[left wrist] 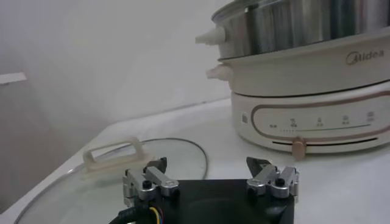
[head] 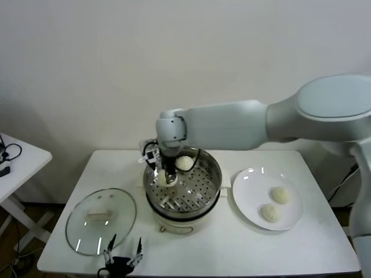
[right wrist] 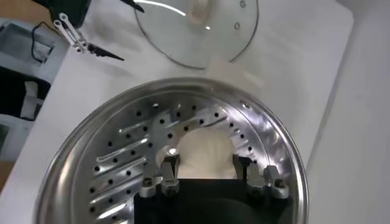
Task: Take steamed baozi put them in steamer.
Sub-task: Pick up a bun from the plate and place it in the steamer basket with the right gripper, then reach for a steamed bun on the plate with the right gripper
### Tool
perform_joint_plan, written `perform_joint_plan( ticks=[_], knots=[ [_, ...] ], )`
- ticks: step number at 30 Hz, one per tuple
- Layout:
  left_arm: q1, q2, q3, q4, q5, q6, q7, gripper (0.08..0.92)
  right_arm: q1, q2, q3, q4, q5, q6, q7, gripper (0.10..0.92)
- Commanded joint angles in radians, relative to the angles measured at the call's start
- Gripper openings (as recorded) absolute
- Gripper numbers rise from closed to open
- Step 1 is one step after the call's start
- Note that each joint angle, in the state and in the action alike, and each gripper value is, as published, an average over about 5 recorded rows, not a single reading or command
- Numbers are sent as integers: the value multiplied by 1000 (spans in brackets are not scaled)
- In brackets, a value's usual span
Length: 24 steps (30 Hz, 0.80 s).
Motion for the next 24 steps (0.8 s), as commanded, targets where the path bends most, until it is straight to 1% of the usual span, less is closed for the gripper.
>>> perform_joint_plan(
  ticks=[1,9,11,13,17,19,21,24],
  knots=[
    [-1,-1,0,-1,1,-2,0,823,-85,68,12,-82,-64,-2,8,611],
    [0,-3,-1,-1,4,-7,0,823,-79,51,19,-70,-110,16,5,615],
    [1,-3,-1,-3,4,-8,0,823,-46,29,16,-47,-96,30,-9,642],
    [2,-4,-2,-5,4,-9,0,823,7,-3,1,-11,-55,52,-35,694],
    [5,-4,-3,-8,5,-9,-1,823,161,-114,-60,74,18,137,-145,791],
    [6,-5,-4,-10,5,-8,-1,823,242,-179,-97,109,48,178,-207,814],
    [6,-5,-3,-13,5,-7,0,823,320,-263,-149,151,70,213,-256,820],
    [6,-5,-2,-15,6,-6,0,823,395,-402,-236,228,43,255,-294,822]
  ],
)
